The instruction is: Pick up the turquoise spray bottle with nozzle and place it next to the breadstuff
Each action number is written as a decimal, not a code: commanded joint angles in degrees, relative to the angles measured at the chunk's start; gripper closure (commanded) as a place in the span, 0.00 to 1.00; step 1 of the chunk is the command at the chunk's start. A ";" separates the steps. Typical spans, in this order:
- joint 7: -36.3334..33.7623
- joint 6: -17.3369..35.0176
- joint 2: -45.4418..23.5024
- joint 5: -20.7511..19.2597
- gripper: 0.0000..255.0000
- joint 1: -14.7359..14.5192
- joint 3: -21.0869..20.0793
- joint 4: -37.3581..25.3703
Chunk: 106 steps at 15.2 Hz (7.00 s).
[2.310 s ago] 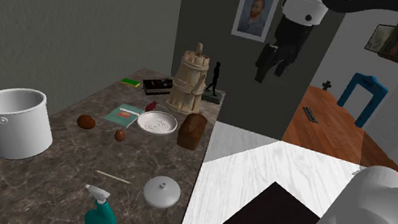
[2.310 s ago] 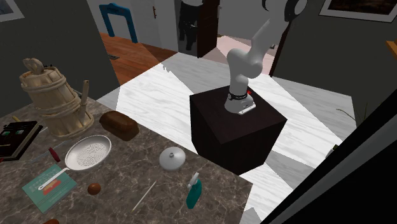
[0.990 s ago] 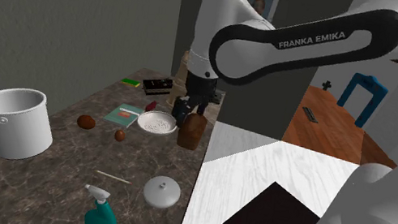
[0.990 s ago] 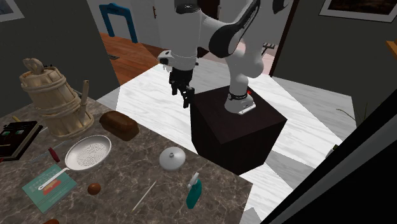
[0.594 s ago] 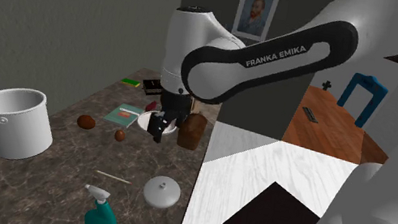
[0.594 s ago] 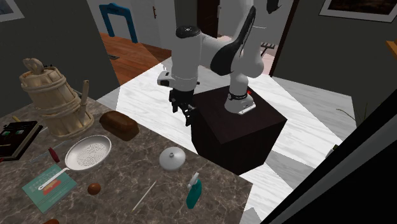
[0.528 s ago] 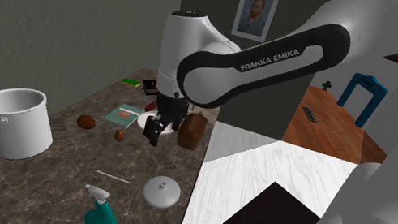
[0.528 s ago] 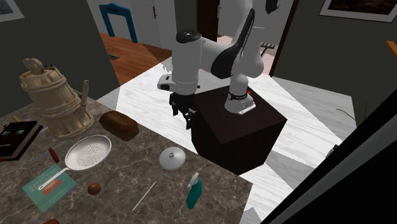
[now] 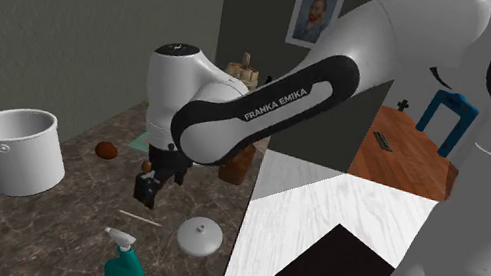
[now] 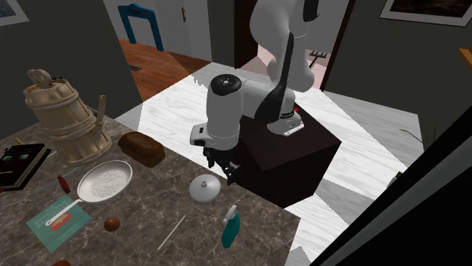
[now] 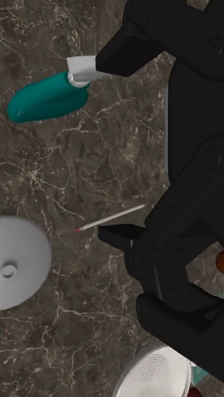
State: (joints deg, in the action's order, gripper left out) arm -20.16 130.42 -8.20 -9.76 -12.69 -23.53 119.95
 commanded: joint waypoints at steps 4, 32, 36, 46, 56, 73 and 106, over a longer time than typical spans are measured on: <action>-3.38 1.64 -10.02 -4.53 0.00 -3.70 -0.64 -6.62; -6.46 5.95 -21.64 -9.76 1.00 -8.14 1.14 -12.47; -6.03 4.90 -20.62 -9.16 1.00 -7.85 0.73 -12.56; -3.97 -0.74 -15.90 -6.23 1.00 -6.63 -1.02 -13.86; -2.12 -6.84 -12.00 -3.66 1.00 -5.82 -2.25 -16.47; 0.19 -18.22 -7.69 -0.71 1.00 -5.33 -3.38 -24.10; 18.22 -30.41 0.90 5.14 1.00 5.24 1.79 -29.70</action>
State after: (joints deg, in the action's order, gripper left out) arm -3.70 100.02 -8.25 -5.16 -8.49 -22.36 89.48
